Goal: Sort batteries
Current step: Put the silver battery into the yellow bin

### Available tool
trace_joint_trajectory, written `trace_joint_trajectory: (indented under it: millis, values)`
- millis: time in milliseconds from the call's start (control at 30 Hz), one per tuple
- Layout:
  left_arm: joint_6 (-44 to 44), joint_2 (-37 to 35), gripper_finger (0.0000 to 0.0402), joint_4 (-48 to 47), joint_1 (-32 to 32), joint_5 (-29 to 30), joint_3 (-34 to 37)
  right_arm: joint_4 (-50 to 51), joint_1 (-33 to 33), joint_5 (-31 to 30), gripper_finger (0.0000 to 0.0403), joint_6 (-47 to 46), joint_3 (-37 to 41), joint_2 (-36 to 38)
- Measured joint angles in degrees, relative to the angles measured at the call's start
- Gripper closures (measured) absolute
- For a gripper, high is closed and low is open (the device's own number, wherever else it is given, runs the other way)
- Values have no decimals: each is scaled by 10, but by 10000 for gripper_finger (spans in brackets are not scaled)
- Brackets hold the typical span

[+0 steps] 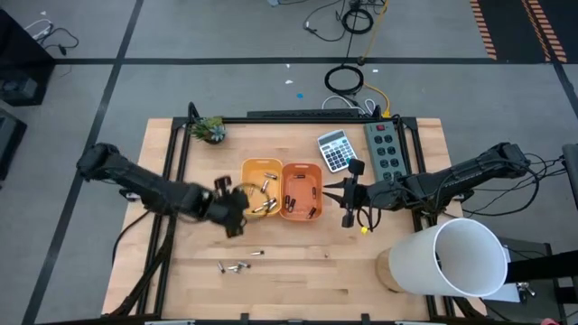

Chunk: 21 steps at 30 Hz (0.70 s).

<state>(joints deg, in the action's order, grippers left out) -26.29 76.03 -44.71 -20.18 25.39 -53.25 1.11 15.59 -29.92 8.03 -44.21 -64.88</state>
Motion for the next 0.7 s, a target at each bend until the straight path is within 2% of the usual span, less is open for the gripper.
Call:
trace_joint_trajectory:
  millis: [167, 233, 367, 500, 600, 700]
  values:
    - [62, 12, 346, 80, 94, -8, 15, 0, 2, 0, 339, 0, -1, 0]
    - [69, 22, 314, 91, 124, -26, 19, 0, 2, 0, 339, 1, -1, 0]
    - [102, 26, 220, 74, 148, -100, 16, 0, 2, 0, 339, 1, -1, 0]
    - [88, 9, 155, 45, 128, -130, -19, 3, 2, 0, 339, 6, -1, 0]
    - [75, 3, 144, 40, 73, -127, -45, 4, 2, -1, 339, 6, -1, 0]
    - [35, 5, 146, 43, 8, -99, -64, 5, 2, -1, 339, 6, -1, 0]
